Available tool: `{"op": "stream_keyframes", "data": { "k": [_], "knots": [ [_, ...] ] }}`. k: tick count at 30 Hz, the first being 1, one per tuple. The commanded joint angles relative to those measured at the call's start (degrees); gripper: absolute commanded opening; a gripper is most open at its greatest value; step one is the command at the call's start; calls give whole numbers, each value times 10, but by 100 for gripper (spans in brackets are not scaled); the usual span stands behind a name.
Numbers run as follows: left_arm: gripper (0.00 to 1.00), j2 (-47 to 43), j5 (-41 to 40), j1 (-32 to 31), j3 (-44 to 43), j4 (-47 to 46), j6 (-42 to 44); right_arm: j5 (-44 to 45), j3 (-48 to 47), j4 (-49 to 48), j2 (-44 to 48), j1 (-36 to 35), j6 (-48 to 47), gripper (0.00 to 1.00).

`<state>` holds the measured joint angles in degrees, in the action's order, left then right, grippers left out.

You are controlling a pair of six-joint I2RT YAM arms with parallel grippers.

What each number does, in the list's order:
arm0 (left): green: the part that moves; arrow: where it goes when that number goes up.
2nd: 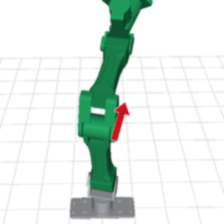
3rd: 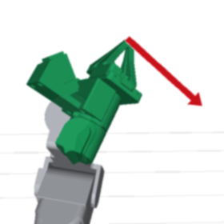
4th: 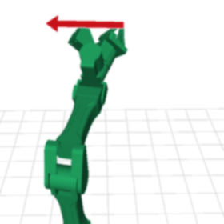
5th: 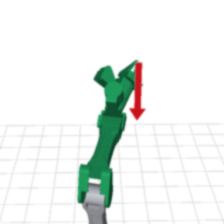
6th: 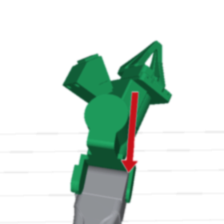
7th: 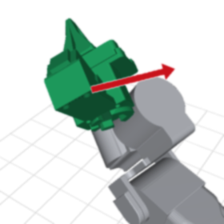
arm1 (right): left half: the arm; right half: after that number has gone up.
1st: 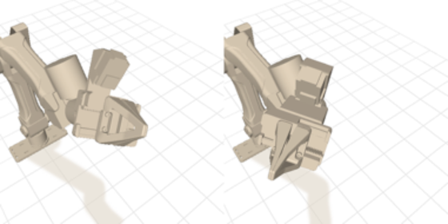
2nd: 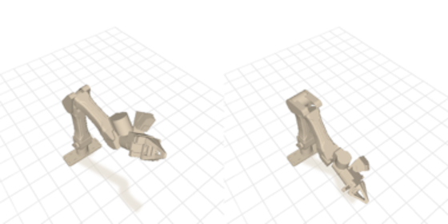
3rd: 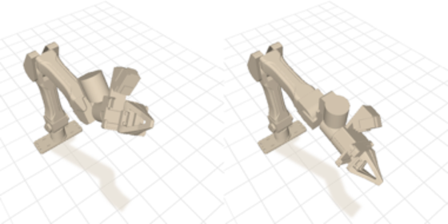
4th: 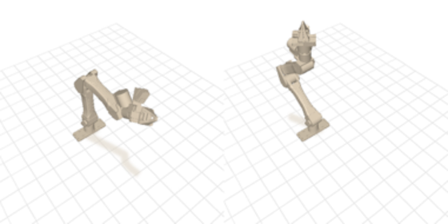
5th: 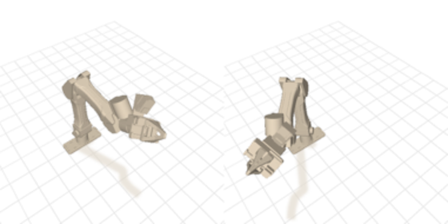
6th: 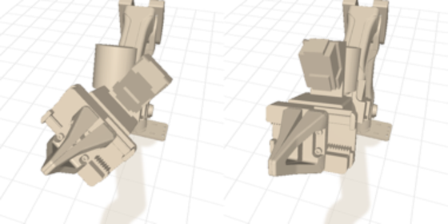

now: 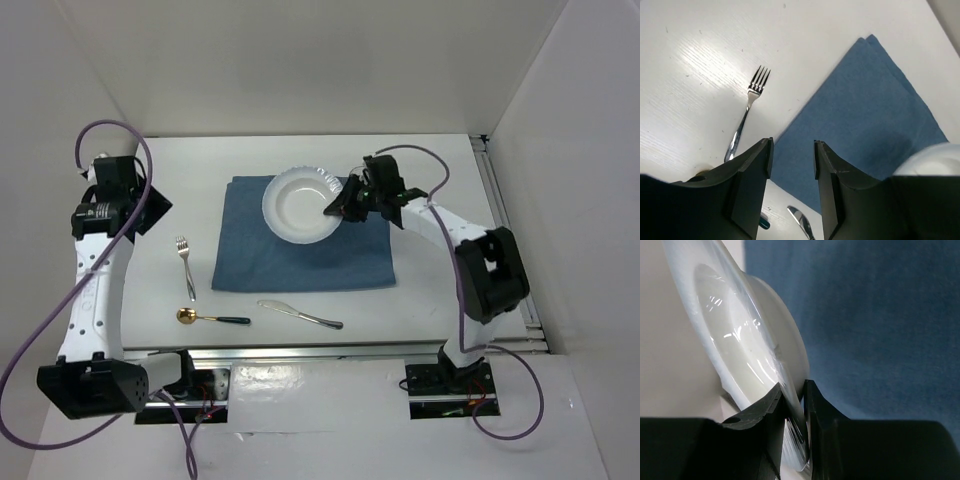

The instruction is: Set the dinner table for one person

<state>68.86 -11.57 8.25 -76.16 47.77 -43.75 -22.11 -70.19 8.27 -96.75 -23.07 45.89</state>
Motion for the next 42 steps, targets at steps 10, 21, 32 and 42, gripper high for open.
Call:
{"op": "stream_keyframes", "data": {
  "k": [10,21,32,42],
  "knots": [
    [54,10,15,9,34,-11,22,-94,-4,-159,-109,-4,90,0],
    [53,65,65,9,53,-27,71,-56,-22,-127,-165,-15,79,0],
    [59,108,81,9,105,-53,66,16,-21,-35,-147,-41,51,79],
    [67,183,43,14,148,-65,46,105,-2,75,-7,-64,-31,100]
  ]
}}
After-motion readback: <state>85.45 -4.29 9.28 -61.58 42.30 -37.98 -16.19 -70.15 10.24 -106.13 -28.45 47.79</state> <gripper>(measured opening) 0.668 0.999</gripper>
